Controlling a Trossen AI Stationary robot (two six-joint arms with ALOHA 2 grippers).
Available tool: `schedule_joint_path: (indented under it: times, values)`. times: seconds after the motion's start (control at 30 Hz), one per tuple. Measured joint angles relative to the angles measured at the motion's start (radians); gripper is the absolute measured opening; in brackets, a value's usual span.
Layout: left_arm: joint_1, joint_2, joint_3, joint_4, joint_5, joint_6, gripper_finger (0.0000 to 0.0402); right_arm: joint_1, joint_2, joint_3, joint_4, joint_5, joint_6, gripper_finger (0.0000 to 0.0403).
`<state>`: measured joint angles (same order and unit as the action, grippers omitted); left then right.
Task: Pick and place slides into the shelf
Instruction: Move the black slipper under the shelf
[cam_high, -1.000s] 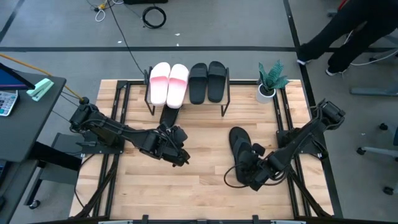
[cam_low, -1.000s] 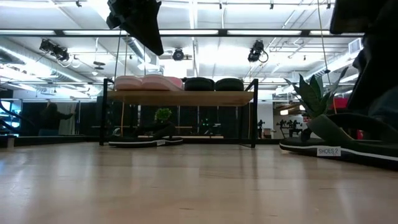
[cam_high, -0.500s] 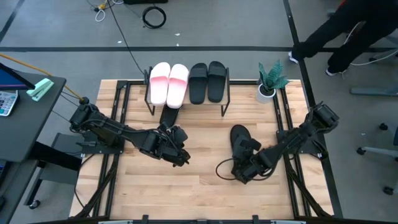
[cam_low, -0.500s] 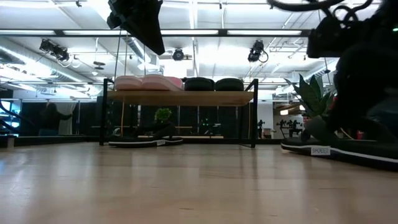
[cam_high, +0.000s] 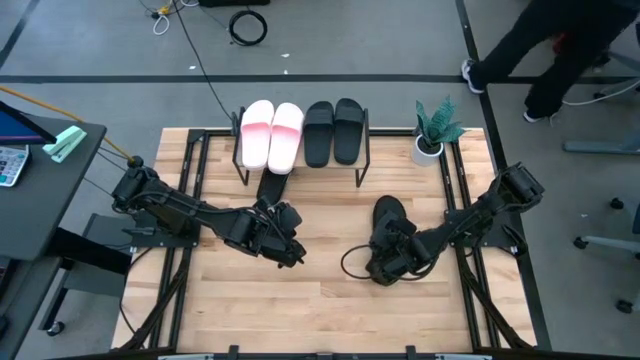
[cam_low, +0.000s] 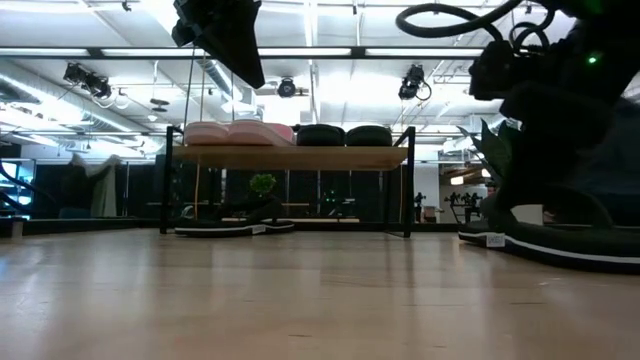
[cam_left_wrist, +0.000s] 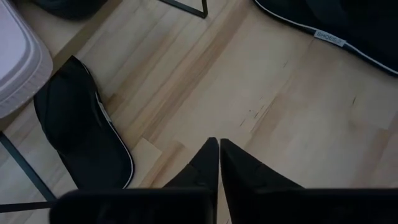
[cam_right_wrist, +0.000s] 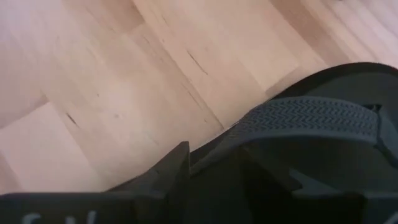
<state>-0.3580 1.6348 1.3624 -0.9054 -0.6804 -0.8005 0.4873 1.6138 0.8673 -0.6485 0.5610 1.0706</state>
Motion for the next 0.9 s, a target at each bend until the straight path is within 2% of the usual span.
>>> schedule_joint_path:
  times: [0.17, 0.5, 0.73, 0.9]
  values:
    - [0.000, 0.000, 0.000, 0.000, 0.000, 0.000, 0.0029, -0.016, 0.000, 0.000, 0.000, 0.031, 0.006, 0.0144]
    - [0.000, 0.000, 0.000, 0.000, 0.000, 0.000, 0.0005, -0.099, -0.003, -0.057, 0.009, 0.027, 0.020, 0.0130]
    - [0.000, 0.000, 0.000, -0.001, 0.000, 0.001, 0.0026, -0.034, -0.002, -0.067, 0.021, 0.022, -0.049, 0.0075]
    - [0.000, 0.000, 0.000, -0.001, 0.000, 0.001, 0.0029, 0.034, -0.007, -0.024, 0.026, -0.036, -0.038, 0.0029]
